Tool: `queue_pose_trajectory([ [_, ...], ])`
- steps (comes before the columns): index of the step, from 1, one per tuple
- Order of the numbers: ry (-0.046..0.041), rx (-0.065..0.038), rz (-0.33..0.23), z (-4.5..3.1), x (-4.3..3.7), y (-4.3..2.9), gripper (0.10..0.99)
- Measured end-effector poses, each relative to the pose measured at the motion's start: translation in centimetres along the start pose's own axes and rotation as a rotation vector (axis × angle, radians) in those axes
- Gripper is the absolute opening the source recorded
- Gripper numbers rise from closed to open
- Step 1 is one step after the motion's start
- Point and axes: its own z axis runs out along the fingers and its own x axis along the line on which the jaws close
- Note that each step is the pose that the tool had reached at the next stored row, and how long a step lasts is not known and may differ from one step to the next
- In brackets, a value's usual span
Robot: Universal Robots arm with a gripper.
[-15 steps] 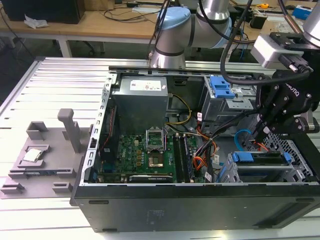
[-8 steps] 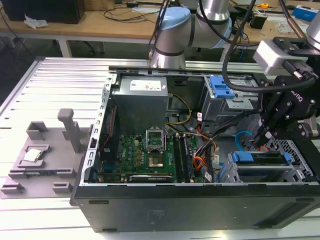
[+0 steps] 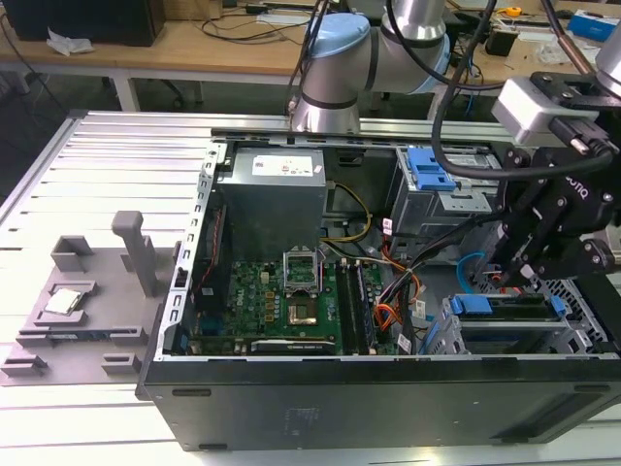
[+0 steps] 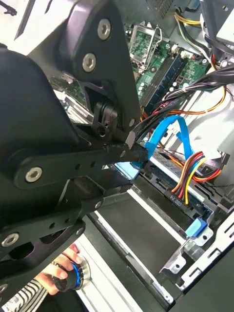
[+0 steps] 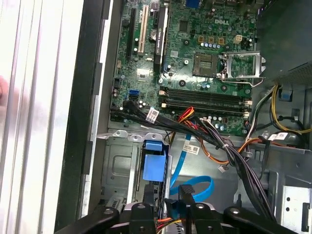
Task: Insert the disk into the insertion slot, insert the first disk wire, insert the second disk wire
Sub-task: 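Insert the second disk wire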
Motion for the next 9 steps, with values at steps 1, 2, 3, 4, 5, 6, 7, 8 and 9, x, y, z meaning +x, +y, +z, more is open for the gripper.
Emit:
queue_pose_trajectory([
  [1,0.0006,0.000,-0.004,-0.01,-0.48,-0.04,0.341],
  [2,0.0008,0.000,-0.009,0.00,-1.01,-0.08,0.341],
  [3,0.0007,0.000,-0.012,0.01,-1.14,-0.09,0.341],
  [4,0.0013,0.000,-0.014,0.00,-1.15,-0.09,0.341],
  [5,0.0036,0.000,-0.015,0.01,-1.15,-0.09,0.341],
  [6,0.0068,-0.001,-0.017,0.02,-1.14,-0.10,0.341],
  [7,0.0109,-0.001,-0.018,0.03,-1.14,-0.12,0.341],
  [8,0.0135,-0.001,-0.018,0.05,-1.14,-0.17,0.341],
  [9,0.0177,-0.002,-0.018,0.04,-1.13,-0.34,0.341],
])
